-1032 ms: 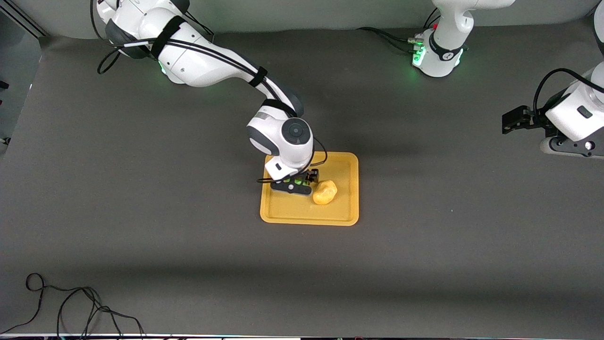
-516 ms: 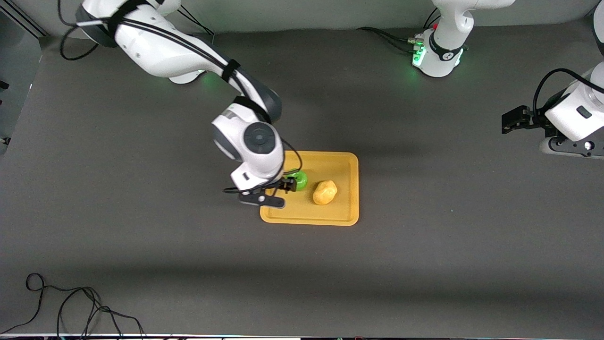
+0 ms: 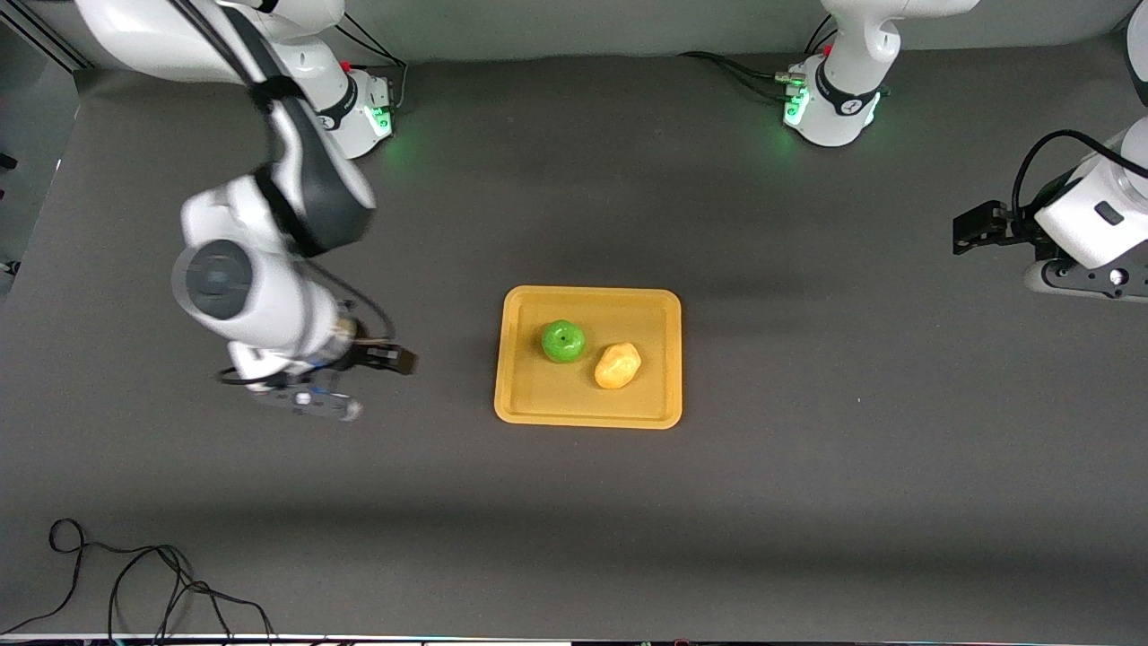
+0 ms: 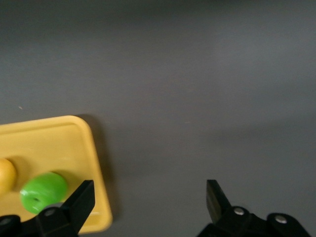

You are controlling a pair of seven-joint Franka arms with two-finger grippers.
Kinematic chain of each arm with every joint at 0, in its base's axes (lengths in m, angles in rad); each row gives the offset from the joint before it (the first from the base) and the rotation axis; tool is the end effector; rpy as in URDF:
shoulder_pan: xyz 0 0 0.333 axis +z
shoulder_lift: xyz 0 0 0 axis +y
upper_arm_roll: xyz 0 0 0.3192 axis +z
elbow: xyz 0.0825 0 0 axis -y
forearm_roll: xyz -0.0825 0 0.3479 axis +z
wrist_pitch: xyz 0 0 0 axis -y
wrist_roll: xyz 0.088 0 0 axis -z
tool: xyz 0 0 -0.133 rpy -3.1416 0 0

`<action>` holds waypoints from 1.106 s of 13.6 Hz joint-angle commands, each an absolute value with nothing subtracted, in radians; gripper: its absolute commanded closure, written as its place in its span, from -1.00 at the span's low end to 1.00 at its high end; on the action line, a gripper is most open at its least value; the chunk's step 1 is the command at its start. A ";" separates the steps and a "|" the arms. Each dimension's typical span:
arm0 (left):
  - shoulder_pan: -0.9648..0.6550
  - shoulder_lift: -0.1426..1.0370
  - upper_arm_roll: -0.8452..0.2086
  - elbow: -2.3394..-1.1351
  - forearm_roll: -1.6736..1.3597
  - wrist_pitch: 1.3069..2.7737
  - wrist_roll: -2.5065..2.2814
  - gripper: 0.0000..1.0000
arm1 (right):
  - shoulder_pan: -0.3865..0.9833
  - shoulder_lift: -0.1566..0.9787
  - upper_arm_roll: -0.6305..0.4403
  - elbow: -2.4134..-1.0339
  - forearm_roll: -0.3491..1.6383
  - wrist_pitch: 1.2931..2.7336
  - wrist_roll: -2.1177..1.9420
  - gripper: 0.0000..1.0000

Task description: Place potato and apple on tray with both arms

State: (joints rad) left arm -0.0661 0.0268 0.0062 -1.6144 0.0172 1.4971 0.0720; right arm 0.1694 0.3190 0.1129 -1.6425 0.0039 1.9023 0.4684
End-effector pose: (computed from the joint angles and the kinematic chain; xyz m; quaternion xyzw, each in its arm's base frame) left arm 0.5111 -0.0283 0.5635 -0.9952 0.0657 0.0720 0.0082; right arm 0.5888 0.1645 0.4172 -0.9948 0.0959 0.0338 0.0077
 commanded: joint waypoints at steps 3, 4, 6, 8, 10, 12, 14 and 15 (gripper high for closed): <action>-0.066 0.020 0.005 -1.614 0.020 1.497 0.077 -1.00 | 0.181 0.027 -0.061 -1.908 0.063 1.910 0.165 -1.00; -0.064 0.020 0.005 -1.614 0.018 1.502 0.074 -1.00 | 0.181 -0.001 -0.083 -1.911 0.061 1.872 0.128 -1.00; -0.064 0.017 0.003 -1.617 0.014 1.506 0.071 -1.00 | 0.181 -0.029 -0.106 -1.879 0.061 1.794 0.117 -1.00; -0.064 0.017 0.005 -1.617 0.014 1.508 0.071 -1.00 | 0.181 -0.029 -0.126 -1.810 0.061 1.729 0.103 -1.00; -0.064 0.018 0.005 -1.617 0.014 1.508 0.071 -1.00 | 0.181 -0.028 -0.127 -1.767 0.057 1.718 0.069 -1.00; -0.064 0.020 0.003 -1.617 0.012 1.508 0.071 -1.00 | 0.183 -0.025 -0.133 -1.758 0.055 1.717 0.066 -1.00; -0.066 0.020 0.005 -1.617 0.014 1.508 0.071 -1.00 | 0.183 -0.020 -0.152 -1.756 0.055 1.686 0.029 -1.00; -0.064 0.020 0.005 -1.617 0.014 1.506 0.071 -1.00 | 0.183 -0.021 -0.152 -1.755 0.055 1.684 0.029 -1.00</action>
